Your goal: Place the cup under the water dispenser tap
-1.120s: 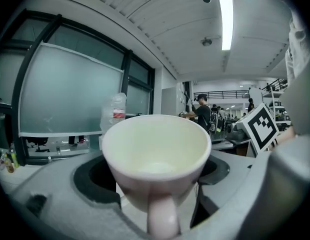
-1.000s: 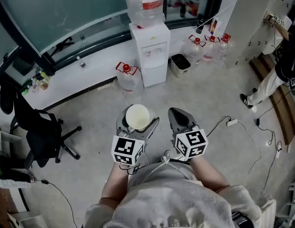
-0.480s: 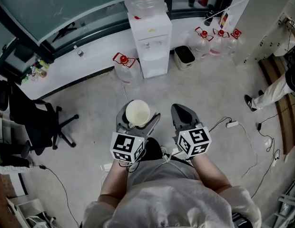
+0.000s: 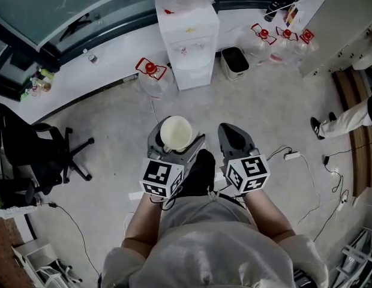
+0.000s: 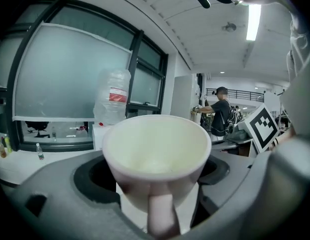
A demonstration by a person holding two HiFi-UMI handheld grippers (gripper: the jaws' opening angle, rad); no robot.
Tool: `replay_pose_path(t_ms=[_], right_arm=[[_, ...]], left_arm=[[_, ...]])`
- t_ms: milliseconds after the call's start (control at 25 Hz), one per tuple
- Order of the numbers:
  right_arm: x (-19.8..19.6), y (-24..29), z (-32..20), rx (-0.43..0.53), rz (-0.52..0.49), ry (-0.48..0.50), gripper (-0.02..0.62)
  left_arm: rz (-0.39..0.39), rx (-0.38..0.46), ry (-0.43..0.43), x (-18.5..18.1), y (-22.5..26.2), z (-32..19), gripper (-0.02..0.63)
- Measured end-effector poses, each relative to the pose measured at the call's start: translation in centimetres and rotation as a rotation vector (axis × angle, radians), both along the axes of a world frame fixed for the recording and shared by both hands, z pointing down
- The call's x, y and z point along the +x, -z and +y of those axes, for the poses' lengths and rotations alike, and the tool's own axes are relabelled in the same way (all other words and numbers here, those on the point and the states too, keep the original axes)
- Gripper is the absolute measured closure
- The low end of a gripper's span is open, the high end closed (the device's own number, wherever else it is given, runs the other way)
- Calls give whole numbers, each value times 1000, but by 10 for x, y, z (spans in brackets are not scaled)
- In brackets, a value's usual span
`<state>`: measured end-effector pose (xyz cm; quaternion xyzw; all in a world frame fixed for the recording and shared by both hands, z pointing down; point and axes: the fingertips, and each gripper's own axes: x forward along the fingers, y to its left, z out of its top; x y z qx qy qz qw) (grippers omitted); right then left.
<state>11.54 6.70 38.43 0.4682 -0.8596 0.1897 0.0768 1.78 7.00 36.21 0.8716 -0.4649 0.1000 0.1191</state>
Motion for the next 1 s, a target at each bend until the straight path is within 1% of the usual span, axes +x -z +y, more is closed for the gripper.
replay_pose_path(t_ms=[120,240,520,720,880,1000], right_arm=[[7,-5,-34,-15,20,4,566],[12,-9,-75,-33,31,11,566],[12,-22,-173,-88,48,16,566],[11,-40,-226,-105,66,10,566],[7,-53,-251,-125,74,19,566],[1,-67,-264,-140,92,45,566]], left_arm=[[18,-7,-8,9,-6,-40,150],[13,-8,-11,14,-11,-86,150],[24,-53,0,11,-27,-176,150],[-22,-77,-4,9,-48,-216,150],[-21,-112,10,5,-66,-234,150],[-10,-121,31,3,-79,-244,150]])
